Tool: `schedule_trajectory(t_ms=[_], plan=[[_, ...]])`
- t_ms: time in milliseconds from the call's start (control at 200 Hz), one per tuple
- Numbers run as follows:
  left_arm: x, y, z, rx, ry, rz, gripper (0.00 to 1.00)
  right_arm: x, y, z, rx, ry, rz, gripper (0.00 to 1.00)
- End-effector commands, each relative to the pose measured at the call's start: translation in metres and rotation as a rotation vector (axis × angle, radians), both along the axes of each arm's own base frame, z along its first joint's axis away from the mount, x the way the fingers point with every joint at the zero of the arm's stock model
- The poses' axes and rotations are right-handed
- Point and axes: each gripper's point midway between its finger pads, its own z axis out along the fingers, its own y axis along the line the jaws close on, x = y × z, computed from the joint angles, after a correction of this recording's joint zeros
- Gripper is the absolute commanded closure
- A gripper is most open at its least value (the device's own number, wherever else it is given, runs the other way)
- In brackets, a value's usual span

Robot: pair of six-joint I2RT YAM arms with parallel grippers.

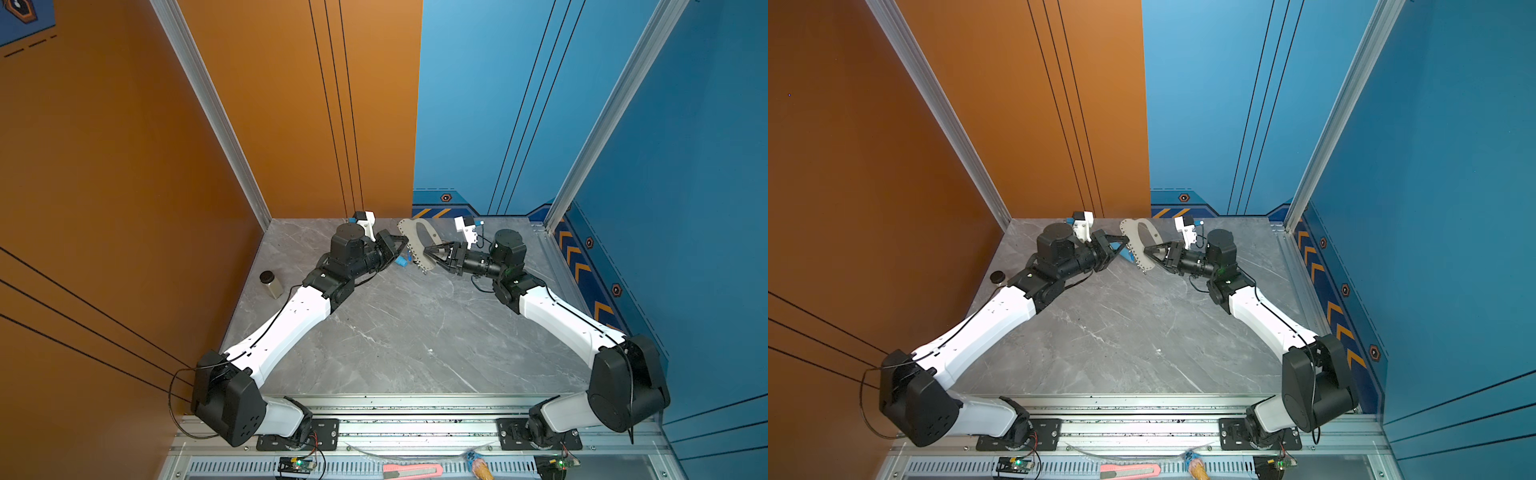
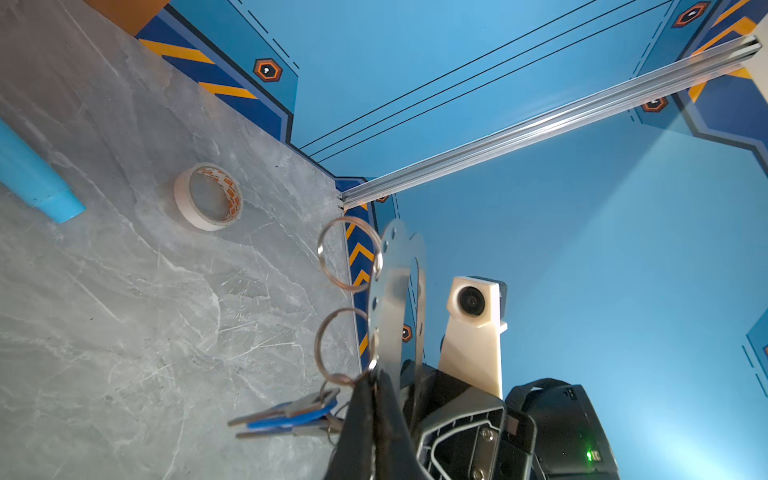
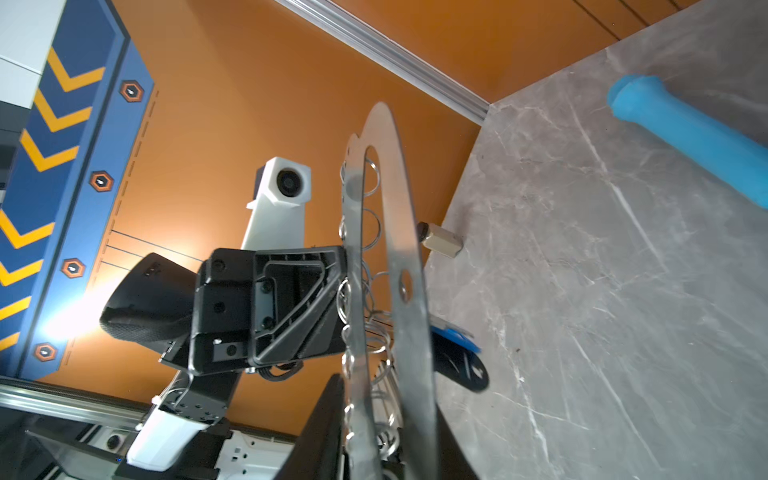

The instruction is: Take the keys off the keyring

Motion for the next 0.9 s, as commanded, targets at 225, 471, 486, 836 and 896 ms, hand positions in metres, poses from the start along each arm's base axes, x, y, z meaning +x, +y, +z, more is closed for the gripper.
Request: schedule_trajectory(t_ms=[225,471,486,836,896], plan=[[-0.008,0.007,0.039,-0.024,-0.101,0.012,0.9,-0.011,-0.001,0.039,0.094,-0.058,-0.007,0.99],[-0.015,0.019,0.044,0.071,-0.177,0.007,0.4,-0.013,-0.015,0.04,-0.006,-0.095,-0.019,1.0],[-0.016,0.02,0.045,0.081,-0.186,0.004,0.39,-0.013,-0.015,0.04,-0.014,-0.096,-0.019,1.0],[-0.041,0.028,0.027,0.367,-0.404,-0.11,0.39,-0.017,-0.029,0.053,-0.213,-0.17,-0.006,1.0],[-0.045,0.027,0.025,0.409,-0.465,-0.138,0.4,-0.017,-0.03,0.055,-0.248,-0.185,-0.002,1.0]])
